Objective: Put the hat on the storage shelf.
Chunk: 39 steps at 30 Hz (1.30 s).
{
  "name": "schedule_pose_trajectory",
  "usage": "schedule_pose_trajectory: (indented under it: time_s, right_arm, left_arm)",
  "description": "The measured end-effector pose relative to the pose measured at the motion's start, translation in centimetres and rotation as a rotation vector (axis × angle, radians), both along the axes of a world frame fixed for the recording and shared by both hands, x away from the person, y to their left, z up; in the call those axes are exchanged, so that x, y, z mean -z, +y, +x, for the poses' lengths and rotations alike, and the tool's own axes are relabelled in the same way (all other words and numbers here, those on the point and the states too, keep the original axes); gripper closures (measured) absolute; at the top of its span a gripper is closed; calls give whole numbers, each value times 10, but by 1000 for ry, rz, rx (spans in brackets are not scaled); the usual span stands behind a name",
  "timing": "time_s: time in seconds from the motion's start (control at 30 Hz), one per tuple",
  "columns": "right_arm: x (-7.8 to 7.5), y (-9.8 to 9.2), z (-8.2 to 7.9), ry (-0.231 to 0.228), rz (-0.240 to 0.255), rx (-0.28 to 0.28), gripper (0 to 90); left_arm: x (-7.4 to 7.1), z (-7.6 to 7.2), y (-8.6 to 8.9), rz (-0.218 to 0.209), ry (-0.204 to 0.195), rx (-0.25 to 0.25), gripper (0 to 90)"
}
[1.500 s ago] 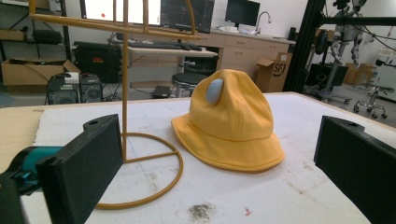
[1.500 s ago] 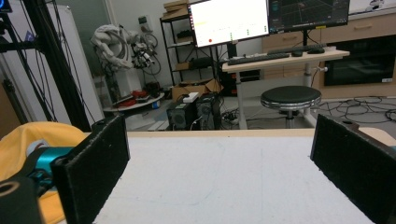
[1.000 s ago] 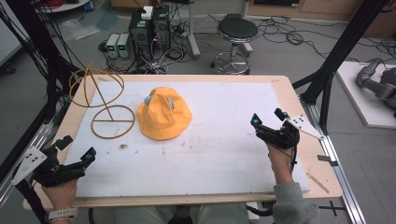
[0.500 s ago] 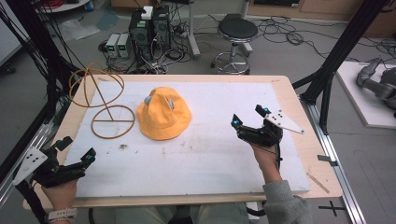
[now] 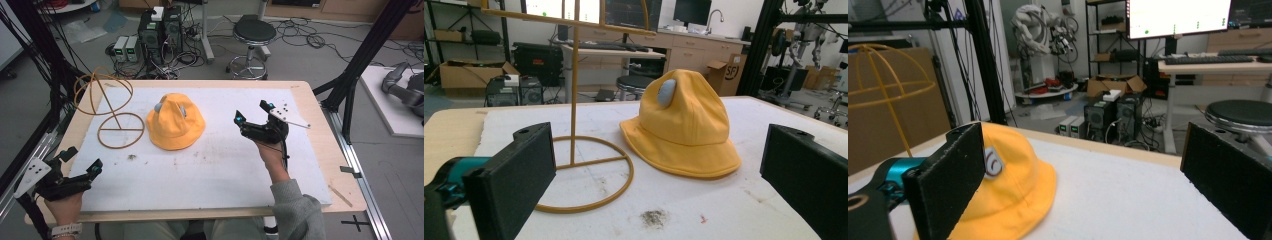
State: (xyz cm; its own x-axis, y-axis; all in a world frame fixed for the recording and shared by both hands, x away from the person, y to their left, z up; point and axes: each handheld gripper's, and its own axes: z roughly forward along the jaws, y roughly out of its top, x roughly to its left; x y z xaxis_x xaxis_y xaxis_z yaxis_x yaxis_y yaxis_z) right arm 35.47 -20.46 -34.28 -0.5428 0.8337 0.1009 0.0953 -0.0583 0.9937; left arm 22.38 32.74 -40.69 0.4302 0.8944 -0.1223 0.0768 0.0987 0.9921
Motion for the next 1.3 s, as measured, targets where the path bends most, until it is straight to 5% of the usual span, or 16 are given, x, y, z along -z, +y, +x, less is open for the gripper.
schedule_pose_trajectory:
  time_s: [0.77,1.3]
  right_arm:
    - [20,100,31,-29,-49,-70,43]
    - [38,138,44,-14,-17,-47,48]
  left_arm:
    - [1,-2,4,-11,-9,-1,17]
    - [4,1,4,-26,-8,23,17]
